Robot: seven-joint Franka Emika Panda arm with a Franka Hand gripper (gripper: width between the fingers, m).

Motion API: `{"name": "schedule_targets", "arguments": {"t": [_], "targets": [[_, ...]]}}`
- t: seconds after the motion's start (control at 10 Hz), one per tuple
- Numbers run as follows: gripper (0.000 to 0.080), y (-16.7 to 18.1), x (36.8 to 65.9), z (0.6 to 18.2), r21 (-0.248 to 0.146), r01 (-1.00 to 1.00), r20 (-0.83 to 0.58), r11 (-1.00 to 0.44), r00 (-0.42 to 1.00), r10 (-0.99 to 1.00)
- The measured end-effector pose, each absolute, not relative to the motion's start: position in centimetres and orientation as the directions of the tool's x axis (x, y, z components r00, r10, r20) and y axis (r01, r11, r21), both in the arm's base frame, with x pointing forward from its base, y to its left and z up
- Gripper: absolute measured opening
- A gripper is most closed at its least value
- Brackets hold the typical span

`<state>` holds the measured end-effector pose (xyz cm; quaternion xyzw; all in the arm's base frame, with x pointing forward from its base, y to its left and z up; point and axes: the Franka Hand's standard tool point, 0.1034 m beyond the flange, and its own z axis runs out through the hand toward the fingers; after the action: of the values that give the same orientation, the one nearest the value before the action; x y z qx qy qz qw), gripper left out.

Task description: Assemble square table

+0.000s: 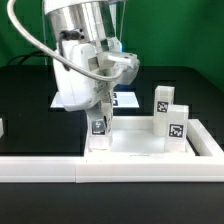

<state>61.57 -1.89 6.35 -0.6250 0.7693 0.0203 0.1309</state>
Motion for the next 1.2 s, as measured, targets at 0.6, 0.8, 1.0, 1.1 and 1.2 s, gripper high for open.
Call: {"name": "schedule_targets", "arguments": {"t": [0.6,0.8,1.0,1.1,1.2], "targets": [[0.0647,-1.1,61.7,6.4,-0.208,-0.872,-0.069,-0.443,0.465,-0.883],[0.0647,-1.4,61.7,6.4,-0.2,-0.75,-0.019,-0.631,0.646,-0.763],[0.0649,-1.6,61.0,5.4,-0.159,-0.46,0.014,-0.873,0.883,-0.468],[0.0649,-1.7,61.1,5.5,-0.16,-0.504,0.01,-0.849,0.859,-0.512],[0.0525,-1.7,61.1,5.4,-0.159,-0.528,0.005,-0.834,0.844,-0.536]]}}
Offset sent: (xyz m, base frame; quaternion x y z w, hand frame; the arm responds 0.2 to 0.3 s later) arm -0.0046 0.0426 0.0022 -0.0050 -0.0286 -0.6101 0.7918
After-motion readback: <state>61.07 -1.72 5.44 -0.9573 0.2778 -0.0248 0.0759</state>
